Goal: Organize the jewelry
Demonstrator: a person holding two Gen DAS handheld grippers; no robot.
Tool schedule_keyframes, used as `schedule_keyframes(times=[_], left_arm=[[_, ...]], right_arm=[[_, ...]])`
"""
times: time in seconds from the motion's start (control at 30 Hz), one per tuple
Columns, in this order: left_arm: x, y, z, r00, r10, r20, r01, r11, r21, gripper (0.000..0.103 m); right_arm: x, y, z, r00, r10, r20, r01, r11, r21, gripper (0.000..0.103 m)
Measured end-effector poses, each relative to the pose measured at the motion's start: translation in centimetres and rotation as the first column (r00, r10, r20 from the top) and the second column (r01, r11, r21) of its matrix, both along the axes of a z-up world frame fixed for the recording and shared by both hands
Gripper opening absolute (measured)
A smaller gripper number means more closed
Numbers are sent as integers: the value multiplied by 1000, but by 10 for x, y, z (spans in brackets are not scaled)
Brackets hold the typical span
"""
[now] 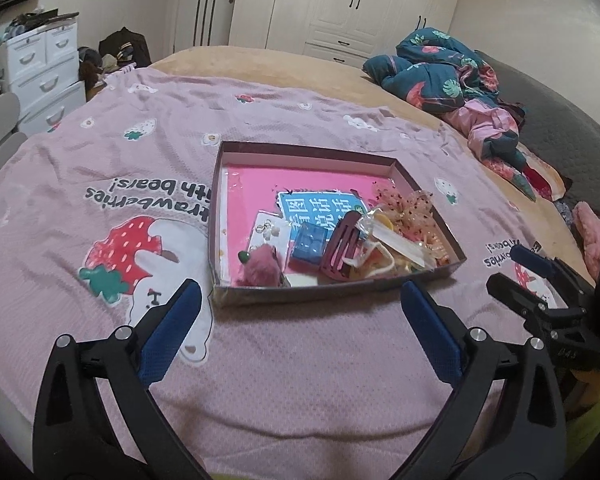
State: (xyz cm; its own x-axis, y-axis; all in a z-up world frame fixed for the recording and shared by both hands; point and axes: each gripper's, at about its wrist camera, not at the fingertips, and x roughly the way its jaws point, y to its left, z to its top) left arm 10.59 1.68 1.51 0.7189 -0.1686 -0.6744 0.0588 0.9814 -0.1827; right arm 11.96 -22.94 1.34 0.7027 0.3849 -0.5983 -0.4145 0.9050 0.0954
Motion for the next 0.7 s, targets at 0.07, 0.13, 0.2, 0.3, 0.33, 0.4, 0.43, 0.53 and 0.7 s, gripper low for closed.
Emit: schedule_keyframes(times=[0.07, 0.13, 0.2, 0.3, 0.33, 0.4, 0.43, 0.53, 0.7], left_arm=[[-6, 1, -1, 1000, 6, 1, -6, 1000, 5, 93], [-9, 2, -2, 1000, 11, 0, -11, 1000, 2, 93], [-13, 3, -2, 1000, 15, 3, -15, 1000, 0, 93], [-19, 3, -3, 1000, 25, 7, -25, 1000, 3, 93], [-21, 4, -3, 1000, 30, 9, -30, 1000, 2, 93], [-25, 5, -3, 999, 32, 15, -33, 999, 3, 93], [-27, 5, -3, 999, 33, 16, -33, 999, 6, 93], [-30, 5, -4, 999, 33, 14, -33, 999, 10, 94], [-36, 5, -6, 999, 33, 16, -34, 999, 16, 94]], right_arm=[[-4, -1, 2, 1000, -2, 4, 2, 1000, 3, 95], [-7, -2, 3, 1000, -4, 6, 4, 1000, 3, 95], [-10, -3, 3, 1000, -5, 7, 5, 1000, 3, 95], [-13, -3, 4, 1000, -7, 9, 7, 1000, 5, 96], [-15, -4, 4, 1000, -8, 10, 7, 1000, 5, 96], [-19, -4, 4, 1000, -10, 11, 10, 1000, 8, 96], [-21, -4, 4, 1000, -9, 11, 9, 1000, 8, 96], [-24, -4, 2, 1000, -6, 9, 6, 1000, 6, 96], [-28, -6, 1, 1000, -13, 12, 13, 1000, 13, 96]])
